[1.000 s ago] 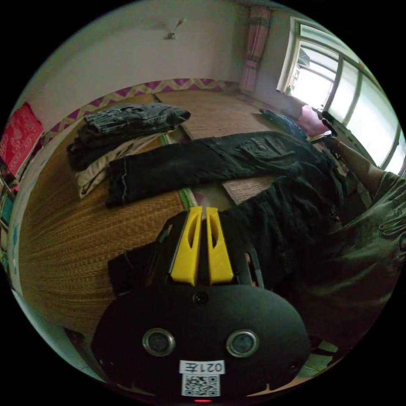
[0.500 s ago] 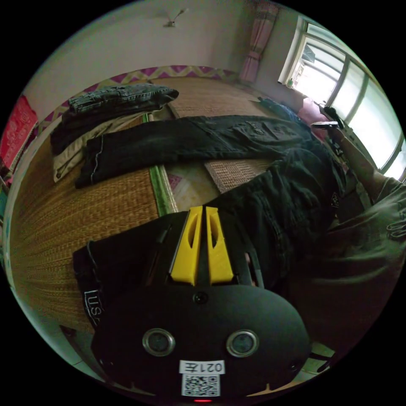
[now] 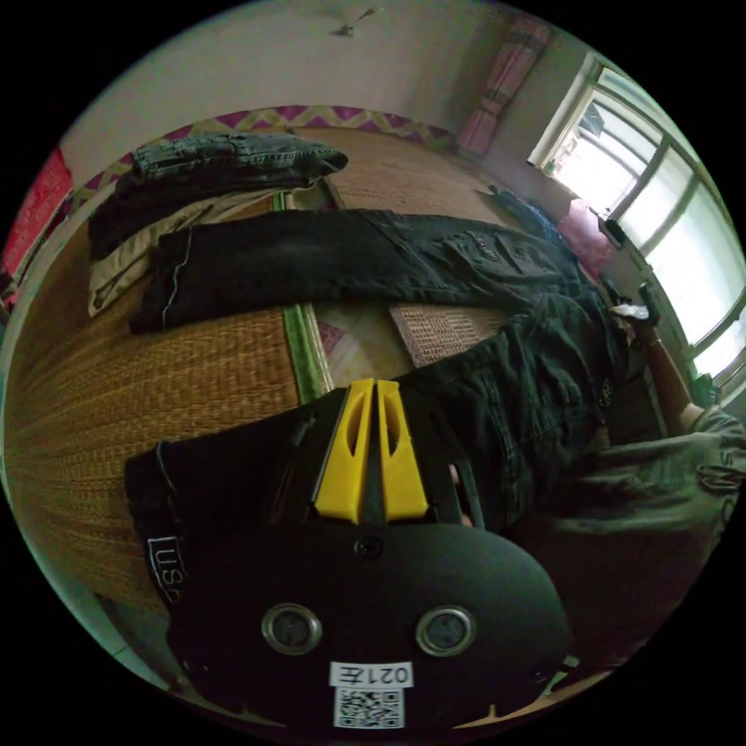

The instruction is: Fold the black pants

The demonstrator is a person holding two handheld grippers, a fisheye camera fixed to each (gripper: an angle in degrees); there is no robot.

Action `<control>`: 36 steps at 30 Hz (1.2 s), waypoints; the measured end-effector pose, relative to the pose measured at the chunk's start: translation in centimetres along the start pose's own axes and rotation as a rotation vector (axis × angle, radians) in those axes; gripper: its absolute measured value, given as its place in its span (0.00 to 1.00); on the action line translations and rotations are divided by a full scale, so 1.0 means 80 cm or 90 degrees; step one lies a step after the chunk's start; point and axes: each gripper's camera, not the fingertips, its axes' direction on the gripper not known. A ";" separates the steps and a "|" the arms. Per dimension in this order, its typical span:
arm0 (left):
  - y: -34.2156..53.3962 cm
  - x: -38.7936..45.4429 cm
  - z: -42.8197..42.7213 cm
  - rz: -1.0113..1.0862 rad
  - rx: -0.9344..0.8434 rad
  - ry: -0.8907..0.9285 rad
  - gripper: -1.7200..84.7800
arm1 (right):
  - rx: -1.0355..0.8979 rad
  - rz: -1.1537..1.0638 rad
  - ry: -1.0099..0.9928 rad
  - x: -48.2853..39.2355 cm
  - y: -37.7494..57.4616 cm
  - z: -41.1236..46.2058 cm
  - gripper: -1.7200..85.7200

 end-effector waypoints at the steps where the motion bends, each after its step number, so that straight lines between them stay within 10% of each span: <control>1: 0.006 -0.008 -0.005 -0.013 0.006 0.020 0.01 | 0.004 -0.028 -0.004 0.002 0.009 0.012 0.02; 10: 0.102 0.015 -0.103 -0.044 0.165 -0.027 0.09 | 0.249 0.131 -0.316 0.109 0.124 -0.103 0.11; 19: 0.232 0.035 -0.183 -0.254 0.279 -0.133 0.07 | 0.227 0.351 -0.512 0.145 0.222 -0.067 0.14; 36: 0.328 -0.115 -0.215 -0.590 0.366 0.135 0.11 | 0.265 0.540 -0.732 0.265 0.231 -0.015 0.13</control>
